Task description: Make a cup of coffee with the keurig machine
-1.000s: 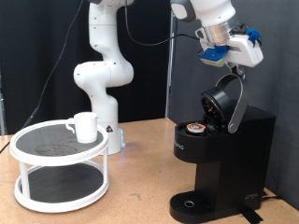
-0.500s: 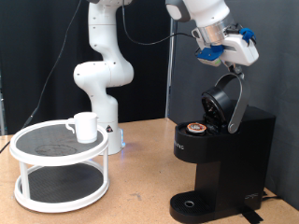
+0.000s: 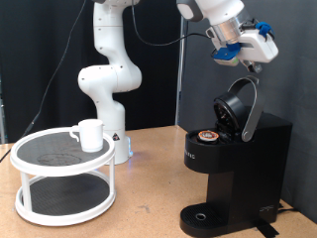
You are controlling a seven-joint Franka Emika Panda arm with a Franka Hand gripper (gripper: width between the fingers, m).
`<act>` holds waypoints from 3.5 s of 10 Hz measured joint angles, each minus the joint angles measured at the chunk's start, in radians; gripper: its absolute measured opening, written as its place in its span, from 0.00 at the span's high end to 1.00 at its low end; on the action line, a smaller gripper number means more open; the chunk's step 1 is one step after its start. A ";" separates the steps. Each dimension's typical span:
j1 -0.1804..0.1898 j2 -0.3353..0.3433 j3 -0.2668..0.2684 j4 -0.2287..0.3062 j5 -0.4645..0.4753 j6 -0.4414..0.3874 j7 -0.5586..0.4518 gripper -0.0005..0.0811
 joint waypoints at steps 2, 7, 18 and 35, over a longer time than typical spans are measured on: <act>0.001 0.000 0.015 -0.001 -0.011 0.002 0.006 0.99; -0.001 -0.001 0.017 -0.028 -0.019 0.002 0.006 0.99; -0.122 -0.077 -0.079 -0.126 -0.168 -0.087 -0.007 0.99; -0.198 -0.019 -0.139 -0.334 -0.181 0.087 -0.234 0.99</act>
